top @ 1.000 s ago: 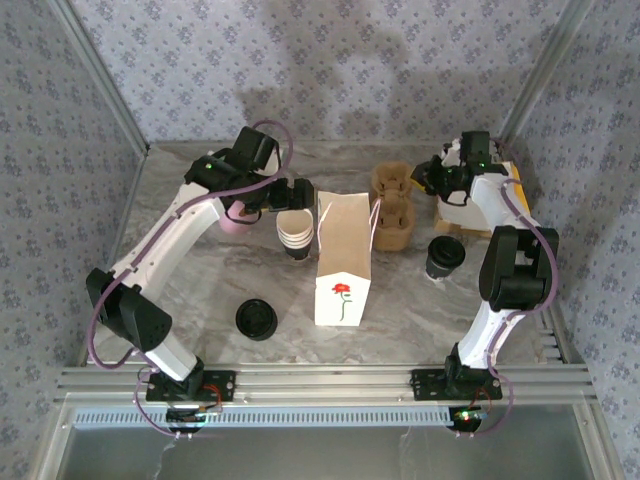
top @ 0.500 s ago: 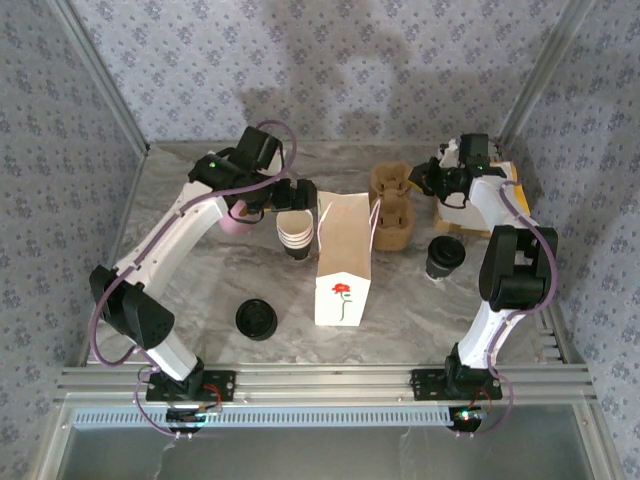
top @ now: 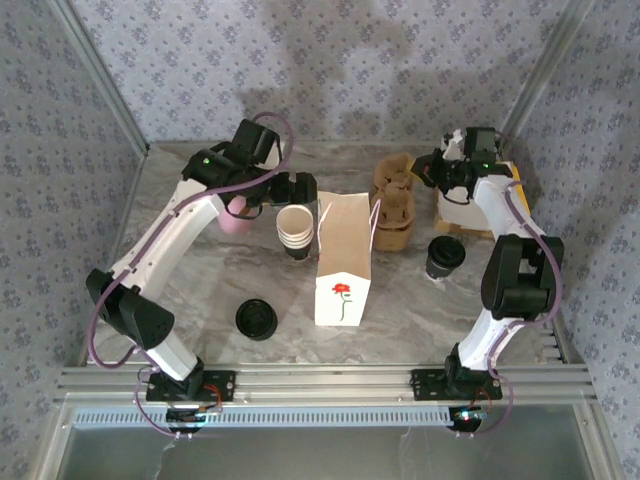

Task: Pack the takeout coffee

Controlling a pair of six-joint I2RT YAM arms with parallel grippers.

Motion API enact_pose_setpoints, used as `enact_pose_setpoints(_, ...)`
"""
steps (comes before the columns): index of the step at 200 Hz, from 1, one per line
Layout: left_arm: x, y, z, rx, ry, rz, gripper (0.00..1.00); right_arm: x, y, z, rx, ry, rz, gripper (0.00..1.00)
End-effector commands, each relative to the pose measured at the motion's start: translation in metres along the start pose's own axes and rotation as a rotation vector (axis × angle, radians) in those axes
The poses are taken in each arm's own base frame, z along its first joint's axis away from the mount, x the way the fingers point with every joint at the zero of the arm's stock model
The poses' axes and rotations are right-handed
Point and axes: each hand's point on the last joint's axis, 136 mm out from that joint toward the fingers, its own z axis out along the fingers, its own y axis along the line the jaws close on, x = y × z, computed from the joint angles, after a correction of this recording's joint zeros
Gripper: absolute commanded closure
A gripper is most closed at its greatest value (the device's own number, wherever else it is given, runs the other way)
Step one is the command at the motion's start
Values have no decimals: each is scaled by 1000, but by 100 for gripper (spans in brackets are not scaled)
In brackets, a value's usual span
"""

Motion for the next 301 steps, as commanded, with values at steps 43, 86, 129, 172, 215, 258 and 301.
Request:
enact_pose_setpoints(43, -38, -20, -77, 44, -268, 88, 0, -29, 84, -61, -102, -124, -81, 100)
enact_pose_setpoints(86, -58, -50, -158, 165, -534, 253, 0, -31, 137, -111, -157, -186, -114, 100)
enact_pose_setpoints(129, -20, -112, -203, 208, -639, 795, 0, -6, 190, -157, -283, -175, -143, 100)
enact_pose_setpoints(172, 29, -152, -195, 71, -642, 1431, 0, 38, 233, -187, -412, -86, -177, 100)
enact_pose_setpoints(215, 19, -172, -206, 4, -709, 1566, 0, 82, 262, -208, -483, -43, -210, 100)
enact_pose_setpoints(258, 17, -188, -198, -14, -711, 1624, 0, 110, 280, -222, -516, -43, -232, 100)
enact_pose_setpoints(301, 17, -197, -211, 51, -772, 1556, 0, 111, 287, -233, -501, -70, -278, 100)
